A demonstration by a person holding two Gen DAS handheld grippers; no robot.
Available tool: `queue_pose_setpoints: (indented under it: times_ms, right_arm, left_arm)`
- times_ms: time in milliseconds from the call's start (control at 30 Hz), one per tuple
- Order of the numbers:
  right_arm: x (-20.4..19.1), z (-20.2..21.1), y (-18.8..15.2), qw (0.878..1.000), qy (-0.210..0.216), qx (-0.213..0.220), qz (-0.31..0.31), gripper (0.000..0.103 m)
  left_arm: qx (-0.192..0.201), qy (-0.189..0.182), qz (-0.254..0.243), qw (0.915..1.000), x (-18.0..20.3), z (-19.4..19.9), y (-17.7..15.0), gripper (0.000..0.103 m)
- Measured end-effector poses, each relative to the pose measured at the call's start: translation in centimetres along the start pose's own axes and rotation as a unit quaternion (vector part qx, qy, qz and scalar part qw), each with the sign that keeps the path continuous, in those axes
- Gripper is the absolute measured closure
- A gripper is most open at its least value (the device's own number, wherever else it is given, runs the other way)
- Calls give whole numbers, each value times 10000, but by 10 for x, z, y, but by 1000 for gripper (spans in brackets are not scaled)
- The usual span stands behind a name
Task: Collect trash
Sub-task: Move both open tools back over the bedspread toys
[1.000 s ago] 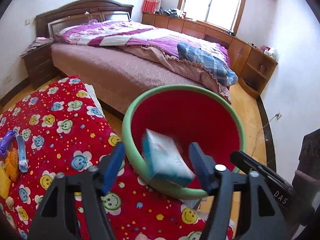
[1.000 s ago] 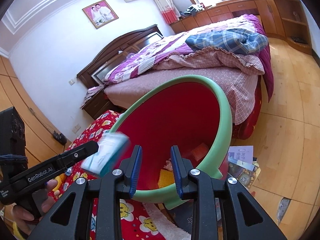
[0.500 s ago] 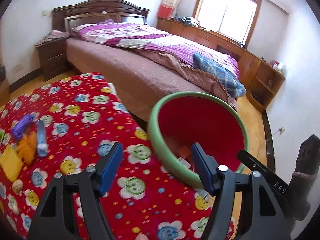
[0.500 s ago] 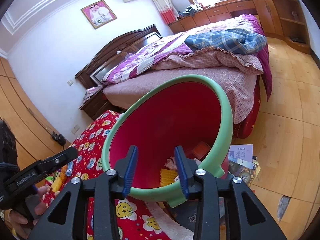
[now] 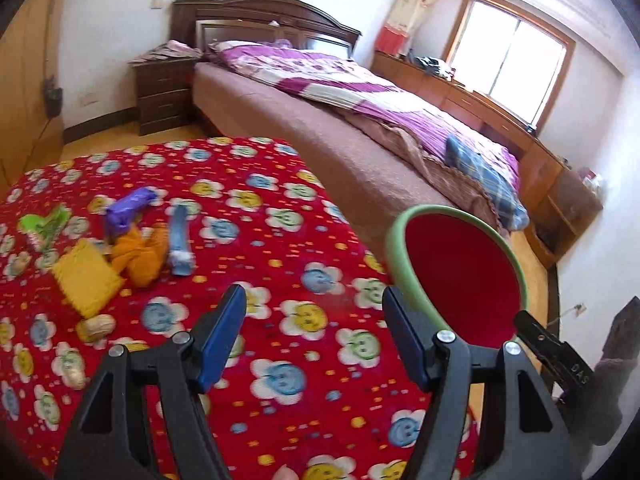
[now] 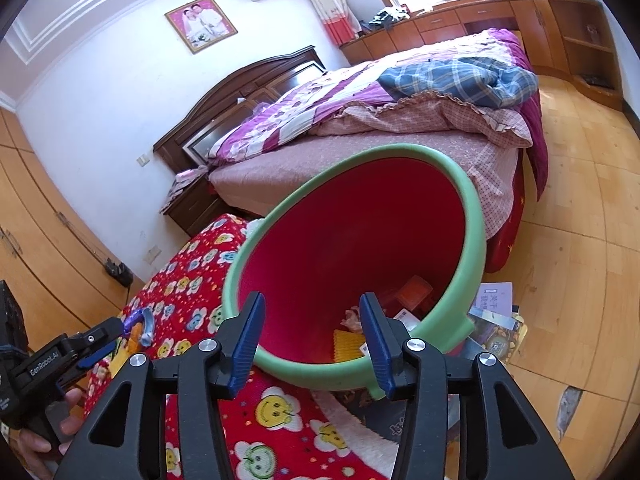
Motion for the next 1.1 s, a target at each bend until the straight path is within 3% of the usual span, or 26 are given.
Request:
queue_pose_setpoints:
  times_ms: [233,367,667,833,1100]
  right_arm:
    - [-20,2,-1,9998,59,-3,185,51]
    - [-31,0,-4,9998,70,-38,208,39]
    - [-51,-9,-10,9991,68,-219,346,39]
    - [-57,-11,-14,9990,4,-282,335,39]
    - [-65,-15,-19,9984,-97,-382,410,39]
  left_arm:
    - [166,243,291,9991,-39,20,3,33]
    - [243,406,545,9974,-64,28,4,33]
    - [409,1101,819,9897,-132,44,14,33]
    - [382,1406,910,9851,-166,45,19,33]
    - [52,1571,1085,9816,-203,24,20,31]
Point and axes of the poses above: each gripper's, at about its wrist camera, not at the fingertips, and z roughly against the way its jaws point, x to its right, y to its top, the point moved 3 cm from there along -z, roughly the way its jaws point, and after that the axes turned 4 degrees about z, right-handed, at the moved point
